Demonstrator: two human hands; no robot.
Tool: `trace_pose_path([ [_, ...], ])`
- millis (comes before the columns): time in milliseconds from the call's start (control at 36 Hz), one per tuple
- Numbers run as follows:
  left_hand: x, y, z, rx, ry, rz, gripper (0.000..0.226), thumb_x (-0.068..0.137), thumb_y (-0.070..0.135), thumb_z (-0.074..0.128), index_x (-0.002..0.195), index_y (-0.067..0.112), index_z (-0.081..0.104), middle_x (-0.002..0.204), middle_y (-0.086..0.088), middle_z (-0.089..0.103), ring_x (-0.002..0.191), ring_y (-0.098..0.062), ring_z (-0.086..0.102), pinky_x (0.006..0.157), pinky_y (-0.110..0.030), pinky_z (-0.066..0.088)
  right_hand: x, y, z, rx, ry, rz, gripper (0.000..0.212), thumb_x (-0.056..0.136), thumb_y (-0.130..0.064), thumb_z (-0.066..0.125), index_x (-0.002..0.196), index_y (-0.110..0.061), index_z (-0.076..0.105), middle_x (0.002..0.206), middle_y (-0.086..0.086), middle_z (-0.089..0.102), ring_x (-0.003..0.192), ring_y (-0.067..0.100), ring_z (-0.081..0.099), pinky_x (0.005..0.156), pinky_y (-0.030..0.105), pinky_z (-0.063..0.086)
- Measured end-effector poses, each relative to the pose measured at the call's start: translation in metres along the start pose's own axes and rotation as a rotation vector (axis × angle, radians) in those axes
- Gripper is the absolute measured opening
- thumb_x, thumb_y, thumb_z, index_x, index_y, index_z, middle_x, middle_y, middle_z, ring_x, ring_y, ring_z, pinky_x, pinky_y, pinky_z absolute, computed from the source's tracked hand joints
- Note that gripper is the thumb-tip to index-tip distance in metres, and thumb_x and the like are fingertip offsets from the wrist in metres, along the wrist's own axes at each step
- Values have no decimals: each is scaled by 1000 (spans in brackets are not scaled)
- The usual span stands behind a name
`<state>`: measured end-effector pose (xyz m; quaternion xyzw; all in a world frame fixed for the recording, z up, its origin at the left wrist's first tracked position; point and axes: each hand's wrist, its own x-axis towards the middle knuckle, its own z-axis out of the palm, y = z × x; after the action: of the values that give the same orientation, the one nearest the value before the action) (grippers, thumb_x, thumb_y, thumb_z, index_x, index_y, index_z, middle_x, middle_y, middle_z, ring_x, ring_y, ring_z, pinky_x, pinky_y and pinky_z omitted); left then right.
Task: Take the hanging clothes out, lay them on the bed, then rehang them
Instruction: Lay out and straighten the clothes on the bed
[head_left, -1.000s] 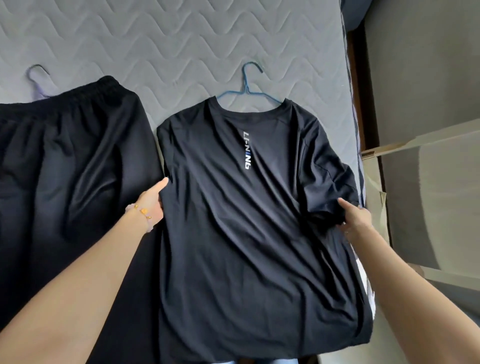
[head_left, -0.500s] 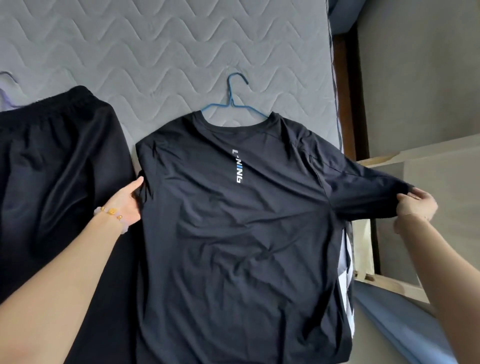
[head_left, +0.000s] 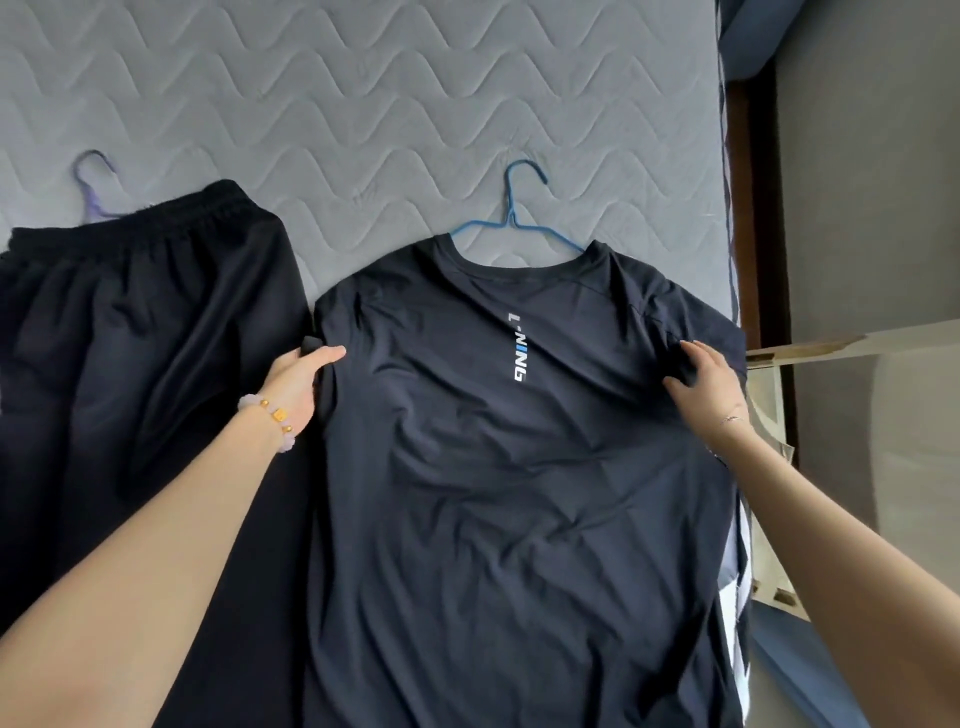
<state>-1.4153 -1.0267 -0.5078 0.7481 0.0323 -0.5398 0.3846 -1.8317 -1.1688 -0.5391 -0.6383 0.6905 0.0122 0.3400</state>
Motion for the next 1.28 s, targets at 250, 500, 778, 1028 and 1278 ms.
trace_pose_path([
  [250,-11,11,-5,-269,-162,-246,30,77,22,72,102,6,72,99,-7,75,85,-15,73,71,-28,57,-8,-37,13,-94,55,-102,50,88,-11,56,137,-6,45,141,14,46,129,33,42,107,38,34],
  [500,-9,25,-47,118,-125,77,33,80,10,70,113,15,65,116,-10,68,107,-25,65,94,-44,51,-19,-190,77,-19,-194,-518,52,89,-16,55,139,-15,43,141,4,48,131,23,41,107,30,32],
  [778,-23,7,-50,409,-76,491,40,79,8,70,116,17,59,100,11,64,85,5,59,65,-3,47,-25,-338,153,-403,-653,-892,76,83,10,33,147,-29,28,152,-3,33,147,20,13,119,37,16],
  [1028,-19,-11,-50,443,-86,604,32,78,6,68,104,26,63,92,18,64,83,5,60,70,3,41,-21,-333,146,-764,-641,-940,34,86,-4,41,106,-19,64,101,8,63,102,31,57,80,35,45],
  [1278,13,-1,-94,505,98,416,39,80,23,69,119,21,62,113,-4,60,110,-17,55,90,-20,36,7,-353,129,-483,-418,-828,24,84,-18,63,106,-11,70,109,11,68,107,29,57,89,30,43],
])
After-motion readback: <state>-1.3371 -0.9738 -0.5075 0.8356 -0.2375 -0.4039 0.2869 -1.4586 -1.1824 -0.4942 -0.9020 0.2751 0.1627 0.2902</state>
